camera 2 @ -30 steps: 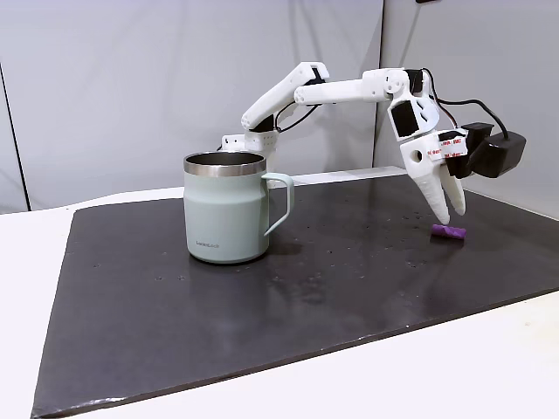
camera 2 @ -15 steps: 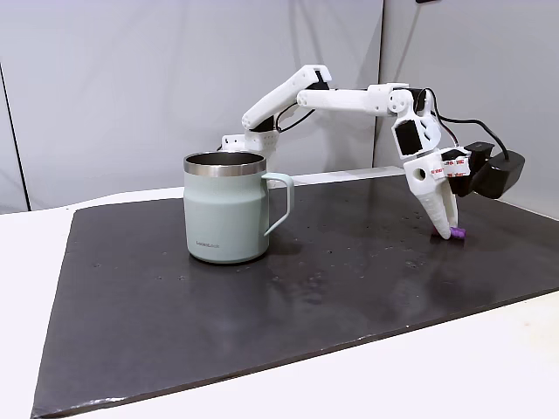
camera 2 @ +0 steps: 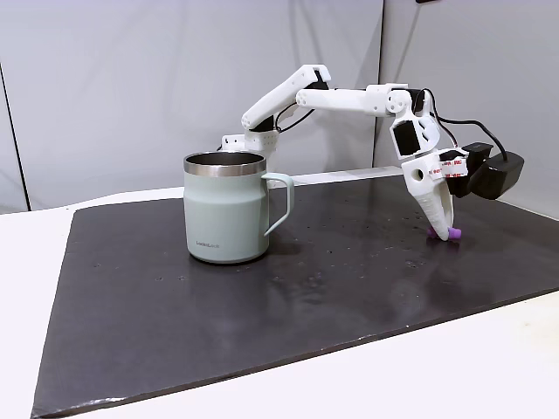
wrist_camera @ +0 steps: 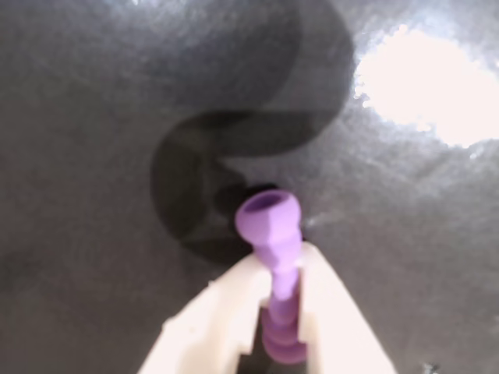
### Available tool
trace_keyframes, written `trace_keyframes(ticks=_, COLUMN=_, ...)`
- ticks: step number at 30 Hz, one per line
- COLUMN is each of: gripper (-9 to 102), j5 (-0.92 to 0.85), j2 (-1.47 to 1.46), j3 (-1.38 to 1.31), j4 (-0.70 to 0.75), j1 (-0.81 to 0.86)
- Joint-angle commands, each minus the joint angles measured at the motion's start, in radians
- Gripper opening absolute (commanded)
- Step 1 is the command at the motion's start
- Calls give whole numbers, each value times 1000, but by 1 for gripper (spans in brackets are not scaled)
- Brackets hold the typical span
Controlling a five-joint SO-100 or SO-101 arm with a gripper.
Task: Grasp a pengrip and put it in the cup.
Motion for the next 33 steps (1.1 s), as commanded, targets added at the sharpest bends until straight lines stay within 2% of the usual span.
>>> trace_keyframes(ticks=1, gripper=0, j5=46, j2=61, j3=-63, j4=95, j1=8)
trace_keyframes(ticks=9, gripper=0, j5=120, j2=330, j3=-129, j4=422, j1=23)
trace_keyframes(ticks=16, gripper=0, j5=123, j2=583, j3=-130, j4=641, j1=132)
trace_keyframes(ticks=25, gripper=0, j5=92, j2=816, j3=-83, j4=652, j1=387)
trace_keyframes(ticks=33, gripper=0, j5=11, j2=888, j3=-37, j4=664, j1=588)
